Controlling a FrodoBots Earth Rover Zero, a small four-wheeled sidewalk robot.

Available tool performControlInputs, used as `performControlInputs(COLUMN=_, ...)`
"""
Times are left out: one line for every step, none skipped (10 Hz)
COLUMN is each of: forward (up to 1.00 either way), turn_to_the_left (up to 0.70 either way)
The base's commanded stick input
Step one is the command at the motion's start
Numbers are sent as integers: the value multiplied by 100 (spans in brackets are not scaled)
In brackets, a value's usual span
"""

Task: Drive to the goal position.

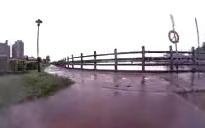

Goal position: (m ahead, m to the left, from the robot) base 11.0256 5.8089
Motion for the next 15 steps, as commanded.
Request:
performControlInputs(forward=100, turn_to_the_left=-1)
performControlInputs(forward=100, turn_to_the_left=-1)
performControlInputs(forward=100, turn_to_the_left=-1)
performControlInputs(forward=100, turn_to_the_left=-1)
performControlInputs(forward=100, turn_to_the_left=-1)
performControlInputs(forward=100, turn_to_the_left=-1)
performControlInputs(forward=100, turn_to_the_left=-1)
performControlInputs(forward=100, turn_to_the_left=-1)
performControlInputs(forward=100, turn_to_the_left=-1)
performControlInputs(forward=100, turn_to_the_left=-1)
performControlInputs(forward=100, turn_to_the_left=3)
performControlInputs(forward=100, turn_to_the_left=20)
performControlInputs(forward=100, turn_to_the_left=36)
performControlInputs(forward=100, turn_to_the_left=39)
performControlInputs(forward=100, turn_to_the_left=39)
